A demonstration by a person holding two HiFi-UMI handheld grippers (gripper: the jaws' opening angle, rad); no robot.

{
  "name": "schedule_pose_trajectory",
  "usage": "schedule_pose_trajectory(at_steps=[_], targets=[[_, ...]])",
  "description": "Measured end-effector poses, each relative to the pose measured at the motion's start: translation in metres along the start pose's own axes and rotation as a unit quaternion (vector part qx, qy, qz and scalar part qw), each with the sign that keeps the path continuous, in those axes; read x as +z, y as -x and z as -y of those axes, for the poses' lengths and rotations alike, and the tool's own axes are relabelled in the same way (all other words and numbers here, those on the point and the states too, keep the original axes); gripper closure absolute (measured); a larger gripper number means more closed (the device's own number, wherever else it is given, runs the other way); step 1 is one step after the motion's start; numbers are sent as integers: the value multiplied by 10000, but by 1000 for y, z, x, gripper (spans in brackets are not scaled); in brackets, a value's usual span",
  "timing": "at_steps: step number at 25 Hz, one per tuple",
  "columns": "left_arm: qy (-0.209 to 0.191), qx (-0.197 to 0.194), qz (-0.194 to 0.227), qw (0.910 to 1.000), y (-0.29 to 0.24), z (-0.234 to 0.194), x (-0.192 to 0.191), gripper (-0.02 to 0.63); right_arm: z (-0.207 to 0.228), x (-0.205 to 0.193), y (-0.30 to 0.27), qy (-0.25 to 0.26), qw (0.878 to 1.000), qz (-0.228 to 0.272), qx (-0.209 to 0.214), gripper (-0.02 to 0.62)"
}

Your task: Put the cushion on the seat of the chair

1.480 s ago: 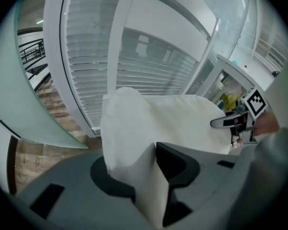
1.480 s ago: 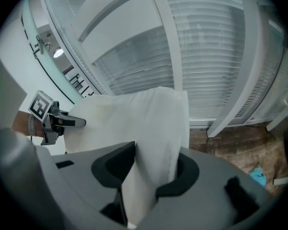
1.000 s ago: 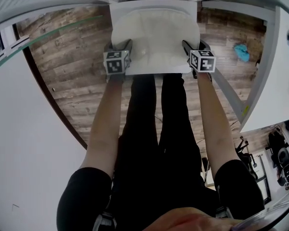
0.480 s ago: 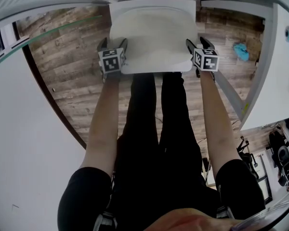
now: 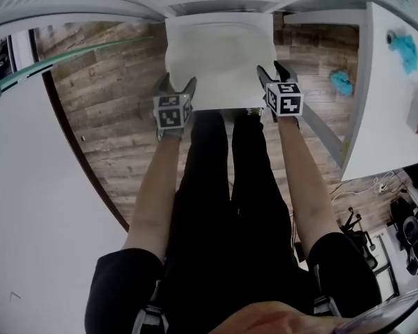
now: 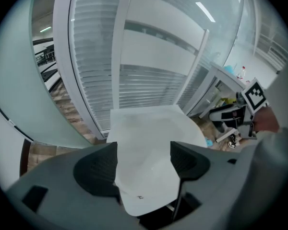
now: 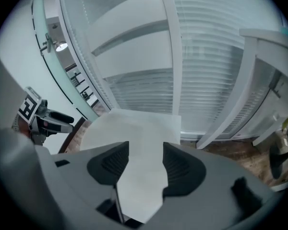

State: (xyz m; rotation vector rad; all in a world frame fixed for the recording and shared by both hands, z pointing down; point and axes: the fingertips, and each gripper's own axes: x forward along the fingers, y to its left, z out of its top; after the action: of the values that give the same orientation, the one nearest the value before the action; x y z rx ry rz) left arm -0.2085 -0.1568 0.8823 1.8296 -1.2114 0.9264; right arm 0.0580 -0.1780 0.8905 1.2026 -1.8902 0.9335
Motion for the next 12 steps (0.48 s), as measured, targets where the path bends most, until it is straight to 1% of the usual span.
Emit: schedule_pose_trajectory(at_steps=[1,2,4,6,8,9,11,12], targets=[[16,-64,19,10000,11,10,4,263,-7,7,10,5,10000,70,27,381],[21,-123,38,9999,22,20,8,294,-14,15,22,-4,9999,141,53,415],[-8,-266,109,9996,47,41,21,392,-31,29,47,-52,9995,267,153,490],[-60,-407,247,9988,73,60,39,452,-49,44,74,-73,9988,370,300,543],[-159,-439,467,9978,101,76,63,538,-66,62,102,-29,9978,526,413,569],[-237,-436,596,9970,115,83,76,569,-73,71,117,19,9970,631,455,575],[-431,-487,840,9943,143,99,100,594,-86,91,149,187,9948,852,516,578],[-539,-542,944,9926,158,108,111,595,-92,99,166,292,9935,958,542,580]])
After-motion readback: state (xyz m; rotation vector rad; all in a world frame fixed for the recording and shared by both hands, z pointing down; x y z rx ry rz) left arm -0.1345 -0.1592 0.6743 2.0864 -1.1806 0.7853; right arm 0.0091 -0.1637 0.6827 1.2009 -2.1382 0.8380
